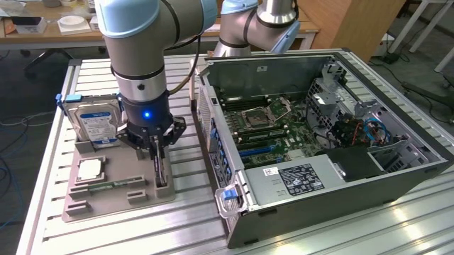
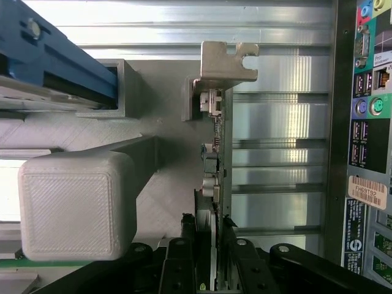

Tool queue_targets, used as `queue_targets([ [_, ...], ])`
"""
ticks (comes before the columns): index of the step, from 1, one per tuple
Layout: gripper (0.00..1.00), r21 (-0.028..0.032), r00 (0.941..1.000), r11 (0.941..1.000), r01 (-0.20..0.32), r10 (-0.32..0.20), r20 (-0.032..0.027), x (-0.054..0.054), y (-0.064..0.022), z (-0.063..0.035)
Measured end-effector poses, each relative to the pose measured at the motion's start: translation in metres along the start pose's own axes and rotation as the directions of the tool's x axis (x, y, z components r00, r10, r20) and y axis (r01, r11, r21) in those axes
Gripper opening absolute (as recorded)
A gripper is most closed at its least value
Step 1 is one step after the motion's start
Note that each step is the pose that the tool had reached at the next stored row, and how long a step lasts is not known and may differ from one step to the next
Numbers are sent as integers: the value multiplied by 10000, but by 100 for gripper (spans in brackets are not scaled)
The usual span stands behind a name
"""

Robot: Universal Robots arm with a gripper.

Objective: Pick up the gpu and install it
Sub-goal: 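Pick up the gpu and move the gpu toward the slot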

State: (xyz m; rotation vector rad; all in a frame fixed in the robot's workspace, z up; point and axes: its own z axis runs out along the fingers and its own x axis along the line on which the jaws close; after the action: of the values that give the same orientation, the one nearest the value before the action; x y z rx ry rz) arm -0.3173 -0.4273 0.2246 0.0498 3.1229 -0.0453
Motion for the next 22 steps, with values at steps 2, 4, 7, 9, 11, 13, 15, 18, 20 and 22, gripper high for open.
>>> queue_targets([
  [2, 26, 0, 10000, 10000, 0, 0, 0, 0, 0, 0],
  [4, 26, -1, 10000, 10000, -1, 1, 0, 0, 0, 0],
  [7, 26, 0, 10000, 10000, 0, 0, 0, 0, 0, 0],
  [9, 26, -1, 10000, 10000, 0, 0, 1, 0, 0, 0],
  [11, 26, -1, 10000, 10000, 0, 0, 0, 0, 0, 0],
  [13, 26, -1, 10000, 10000, 0, 0, 1, 0, 0, 0],
  [15, 26, -1, 10000, 10000, 0, 0, 1, 0, 0, 0],
  [18, 26, -2, 10000, 10000, -1, 1, 2, 0, 0, -21],
  [20, 26, -1, 10000, 10000, -1, 1, 1, -1, -1, -48],
  [22, 26, -1, 10000, 10000, -1, 1, 1, -1, -2, -84],
])
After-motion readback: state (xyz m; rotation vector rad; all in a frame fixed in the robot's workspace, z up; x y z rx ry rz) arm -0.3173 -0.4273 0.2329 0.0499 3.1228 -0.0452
